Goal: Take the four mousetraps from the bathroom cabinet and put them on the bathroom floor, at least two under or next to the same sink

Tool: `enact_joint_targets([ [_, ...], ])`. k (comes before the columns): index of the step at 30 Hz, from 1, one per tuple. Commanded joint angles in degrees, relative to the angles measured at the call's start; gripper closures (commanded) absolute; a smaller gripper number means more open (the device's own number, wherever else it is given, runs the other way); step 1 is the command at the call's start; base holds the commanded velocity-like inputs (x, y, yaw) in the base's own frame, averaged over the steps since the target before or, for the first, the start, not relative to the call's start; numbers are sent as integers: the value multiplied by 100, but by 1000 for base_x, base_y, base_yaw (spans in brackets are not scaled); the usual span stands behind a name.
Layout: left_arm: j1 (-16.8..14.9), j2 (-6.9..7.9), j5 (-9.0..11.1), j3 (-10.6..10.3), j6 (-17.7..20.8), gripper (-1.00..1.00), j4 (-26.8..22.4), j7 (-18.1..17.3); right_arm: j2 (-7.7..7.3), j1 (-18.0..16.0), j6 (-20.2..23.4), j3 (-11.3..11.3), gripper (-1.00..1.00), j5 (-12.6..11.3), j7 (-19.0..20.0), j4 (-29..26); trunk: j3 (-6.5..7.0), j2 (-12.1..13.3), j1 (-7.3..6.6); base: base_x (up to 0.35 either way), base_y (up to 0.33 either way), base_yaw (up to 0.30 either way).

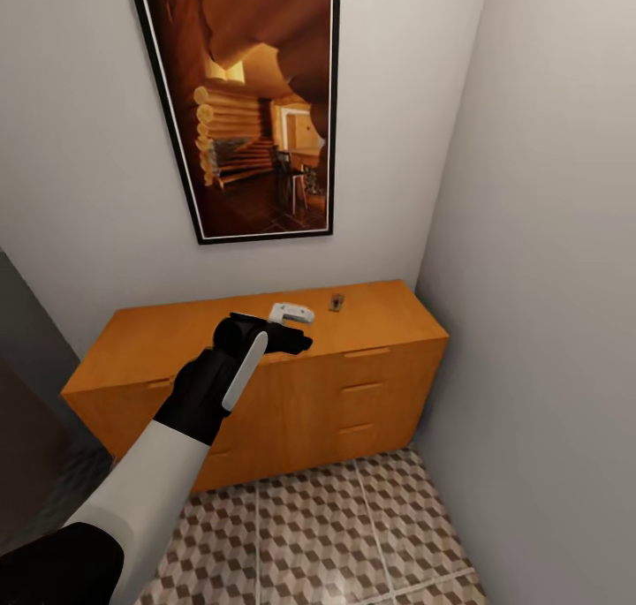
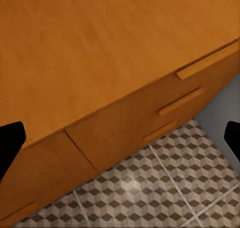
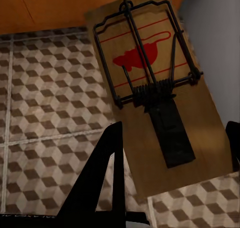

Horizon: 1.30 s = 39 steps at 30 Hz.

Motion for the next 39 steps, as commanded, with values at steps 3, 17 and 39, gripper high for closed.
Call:
enact_joint_targets([
  [3, -6, 1, 51, -7, 22, -100, 7, 47, 1, -4, -15, 53, 100, -44, -35, 3, -9, -8, 6, 333, -59, 0],
  [17, -6, 1, 51, -16, 14, -100, 287, 41, -136, -4, -16, 28, 100, -75, -67, 33, -9, -8, 6, 333, -71, 0],
  [39, 0, -39, 60, -410, 5, -100, 559, -397, -216, 415, 537, 26, 100, -1245, 517, 39, -9, -8, 6, 206, -16, 0],
])
